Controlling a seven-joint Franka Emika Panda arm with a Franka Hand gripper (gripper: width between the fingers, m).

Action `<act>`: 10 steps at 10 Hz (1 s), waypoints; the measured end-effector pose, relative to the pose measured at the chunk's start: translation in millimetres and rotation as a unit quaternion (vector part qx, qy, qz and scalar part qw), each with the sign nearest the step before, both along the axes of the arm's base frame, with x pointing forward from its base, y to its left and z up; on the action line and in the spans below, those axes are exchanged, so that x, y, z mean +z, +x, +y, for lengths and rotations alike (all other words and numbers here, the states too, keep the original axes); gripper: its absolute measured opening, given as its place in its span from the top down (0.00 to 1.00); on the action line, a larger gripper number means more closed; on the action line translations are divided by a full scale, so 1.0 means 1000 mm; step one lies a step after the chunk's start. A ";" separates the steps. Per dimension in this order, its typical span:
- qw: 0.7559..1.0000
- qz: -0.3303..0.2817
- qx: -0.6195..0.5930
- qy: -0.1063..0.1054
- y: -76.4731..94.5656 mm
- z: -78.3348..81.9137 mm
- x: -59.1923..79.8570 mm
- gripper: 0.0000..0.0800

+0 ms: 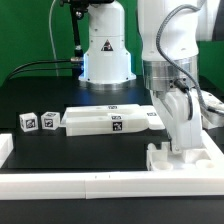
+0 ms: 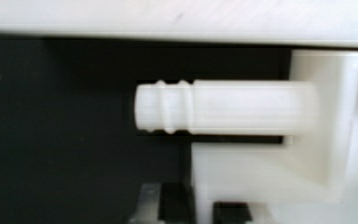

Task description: Assemble chair

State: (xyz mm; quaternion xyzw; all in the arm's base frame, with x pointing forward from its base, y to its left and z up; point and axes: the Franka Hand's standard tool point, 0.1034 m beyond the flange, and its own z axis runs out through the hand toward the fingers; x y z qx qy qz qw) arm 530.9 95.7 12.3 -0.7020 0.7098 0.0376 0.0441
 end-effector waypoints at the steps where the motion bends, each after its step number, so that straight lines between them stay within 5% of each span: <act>1: 1.000 0.002 0.000 0.001 0.000 0.000 0.000 0.96; 4: 1.000 0.002 0.000 0.001 0.000 0.000 0.000 0.96; 8: 1.000 0.004 0.011 0.004 0.000 -0.001 0.002 0.28; 10: 0.999 0.000 0.033 0.019 0.008 -0.003 0.029 0.22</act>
Offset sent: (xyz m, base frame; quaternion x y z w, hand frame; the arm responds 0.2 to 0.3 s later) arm 0.0000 0.0000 0.0000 0.0000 0.0000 0.0000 1.0000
